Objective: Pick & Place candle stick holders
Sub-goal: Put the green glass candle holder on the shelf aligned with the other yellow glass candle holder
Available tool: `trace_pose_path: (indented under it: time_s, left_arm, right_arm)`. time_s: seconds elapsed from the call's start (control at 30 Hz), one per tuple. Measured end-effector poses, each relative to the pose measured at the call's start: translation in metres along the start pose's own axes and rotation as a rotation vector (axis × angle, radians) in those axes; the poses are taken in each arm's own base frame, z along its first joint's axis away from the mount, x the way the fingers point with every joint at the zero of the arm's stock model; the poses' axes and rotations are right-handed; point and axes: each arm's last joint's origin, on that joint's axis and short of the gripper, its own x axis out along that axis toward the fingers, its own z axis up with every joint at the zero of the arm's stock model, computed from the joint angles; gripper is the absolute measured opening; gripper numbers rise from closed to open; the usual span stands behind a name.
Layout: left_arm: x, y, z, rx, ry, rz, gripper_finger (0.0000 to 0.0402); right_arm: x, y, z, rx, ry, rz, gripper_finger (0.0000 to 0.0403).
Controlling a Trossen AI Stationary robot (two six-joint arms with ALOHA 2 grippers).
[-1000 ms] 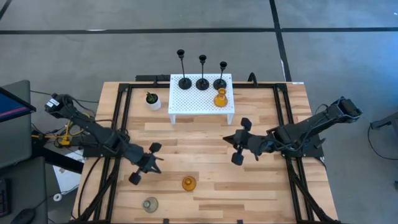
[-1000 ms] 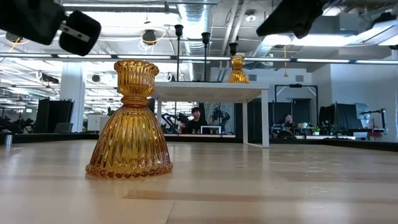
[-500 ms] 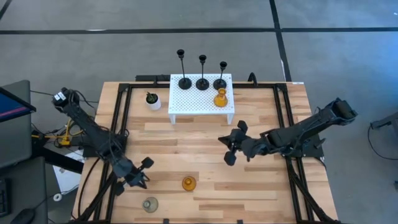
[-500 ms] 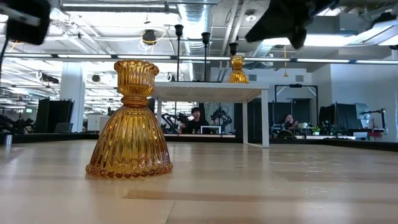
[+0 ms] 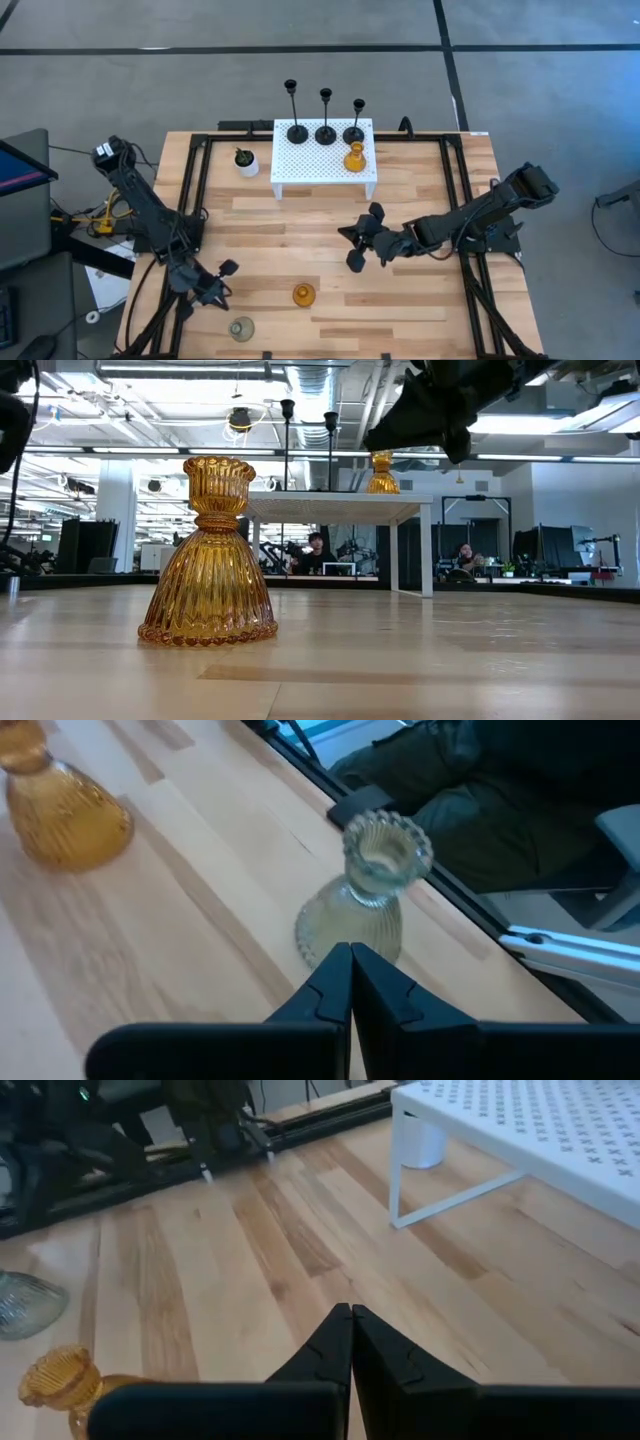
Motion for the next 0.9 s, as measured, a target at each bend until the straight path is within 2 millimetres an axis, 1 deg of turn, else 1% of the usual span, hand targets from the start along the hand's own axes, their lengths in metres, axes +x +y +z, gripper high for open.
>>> trace_pose_path:
  time_s: [0.17,0.27,0.53,0.73,0.9]
  left_arm:
    - [0.002,-0.004,-0.01,-0.025,-0.033,-0.033,0.0004]
    - [0.003,-0.004,-0.016,0.011,-0.06,-0.043,0.0004]
    - [0.006,-0.001,-0.032,0.029,-0.031,-0.041,0.0016]
    - [0.006,0.0,-0.035,0.095,-0.065,-0.041,0.0038]
    - [0.006,0.0,-0.036,0.161,-0.072,-0.037,0.0067]
  right_arm:
    - [0.0,0.001,0.001,0.017,-0.01,0.007,0.0]
    - [0.0,0.002,0.003,0.031,-0.026,0.016,0.0]
    - [-0.001,0.003,0.005,0.043,-0.04,0.023,0.0]
    - [-0.001,0.003,0.005,0.043,-0.04,0.023,0.0]
    - [-0.001,0.003,0.005,0.043,-0.04,0.024,0.0]
